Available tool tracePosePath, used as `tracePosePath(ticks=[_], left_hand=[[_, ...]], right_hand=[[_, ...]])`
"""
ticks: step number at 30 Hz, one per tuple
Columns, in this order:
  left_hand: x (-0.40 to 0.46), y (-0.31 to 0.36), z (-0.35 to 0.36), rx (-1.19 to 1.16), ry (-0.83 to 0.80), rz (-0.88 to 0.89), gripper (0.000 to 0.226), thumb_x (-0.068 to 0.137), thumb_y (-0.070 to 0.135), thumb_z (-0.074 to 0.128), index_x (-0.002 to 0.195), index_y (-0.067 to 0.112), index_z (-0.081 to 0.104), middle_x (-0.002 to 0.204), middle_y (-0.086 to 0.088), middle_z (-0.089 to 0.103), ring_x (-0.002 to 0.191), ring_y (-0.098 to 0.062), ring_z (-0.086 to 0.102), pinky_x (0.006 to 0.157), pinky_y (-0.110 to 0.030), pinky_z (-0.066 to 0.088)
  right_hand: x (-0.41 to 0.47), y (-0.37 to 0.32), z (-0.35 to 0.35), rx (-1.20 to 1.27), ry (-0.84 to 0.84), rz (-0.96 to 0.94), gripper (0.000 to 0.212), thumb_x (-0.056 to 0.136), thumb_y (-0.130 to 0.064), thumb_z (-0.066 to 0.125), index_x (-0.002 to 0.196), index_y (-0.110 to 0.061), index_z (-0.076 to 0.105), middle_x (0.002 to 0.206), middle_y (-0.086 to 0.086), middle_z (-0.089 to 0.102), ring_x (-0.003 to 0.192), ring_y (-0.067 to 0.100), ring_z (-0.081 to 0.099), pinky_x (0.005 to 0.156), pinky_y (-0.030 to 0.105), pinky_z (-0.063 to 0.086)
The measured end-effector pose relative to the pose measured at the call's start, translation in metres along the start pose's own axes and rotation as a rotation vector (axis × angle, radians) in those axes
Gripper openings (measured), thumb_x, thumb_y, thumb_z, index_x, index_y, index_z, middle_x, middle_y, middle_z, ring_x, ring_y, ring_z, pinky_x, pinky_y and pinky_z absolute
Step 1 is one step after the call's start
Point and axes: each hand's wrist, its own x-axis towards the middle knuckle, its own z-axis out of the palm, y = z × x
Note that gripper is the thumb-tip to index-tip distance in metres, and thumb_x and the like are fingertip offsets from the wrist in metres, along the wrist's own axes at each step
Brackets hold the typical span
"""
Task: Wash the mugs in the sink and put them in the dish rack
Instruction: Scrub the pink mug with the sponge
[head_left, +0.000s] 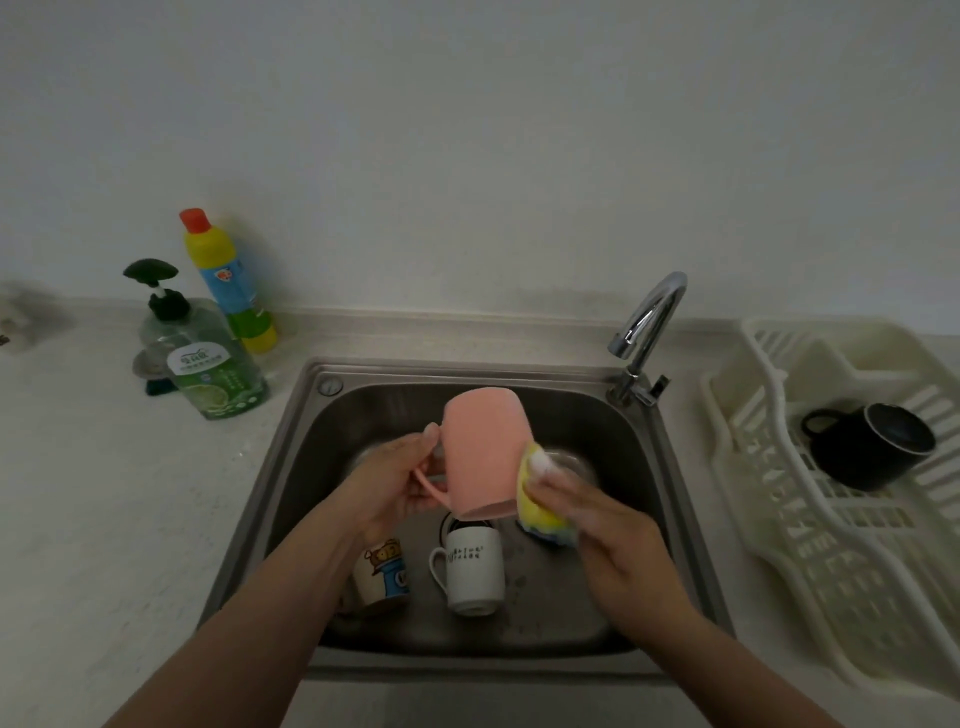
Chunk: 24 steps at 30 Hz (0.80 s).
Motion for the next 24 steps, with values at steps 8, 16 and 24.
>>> tracePosePath(ticks=[8, 16, 24], left_hand=[[0.000, 0.005, 0.001, 0.026, -0.031, 0.026, 0.034, 0.096, 0.043, 0.053, 0.100, 0.010, 0.058, 0.088, -0.005, 0.070, 0.074, -0.016, 0.068, 0.061, -0.028, 0.055], [-0.013, 0.024, 0.019, 0.576, 0.004, 0.303, 0.028, 0.093, 0.032, 0.063, 0.080, 0.008, 0.059, 0.081, -0.014, 0.071, 0.074, -0.025, 0.073, 0.072, -0.038, 0.062], [-0.020, 0.026, 0.031, 1.189, -0.001, 0.675, 0.020, 0.092, 0.042, 0.062, 0.106, 0.030, 0.071, 0.075, 0.025, 0.060, 0.073, 0.005, 0.057, 0.070, -0.021, 0.045]], right_hand=[[0.003, -0.012, 0.002, -0.069, 0.008, 0.043, 0.047, 0.092, -0.008, 0.042, 0.135, -0.022, 0.055, 0.145, -0.007, 0.048, 0.136, 0.004, 0.041, 0.110, 0.019, 0.034], [0.054, 0.019, -0.023, 0.495, 0.133, 0.948, 0.048, 0.087, 0.004, 0.045, 0.124, -0.019, 0.062, 0.108, 0.010, 0.069, 0.097, 0.027, 0.067, 0.083, 0.045, 0.056], [0.068, 0.009, -0.040, 0.267, -0.177, 1.045, 0.007, 0.078, -0.013, 0.068, 0.075, -0.012, 0.075, 0.076, 0.009, 0.072, 0.077, 0.025, 0.068, 0.079, 0.039, 0.055]])
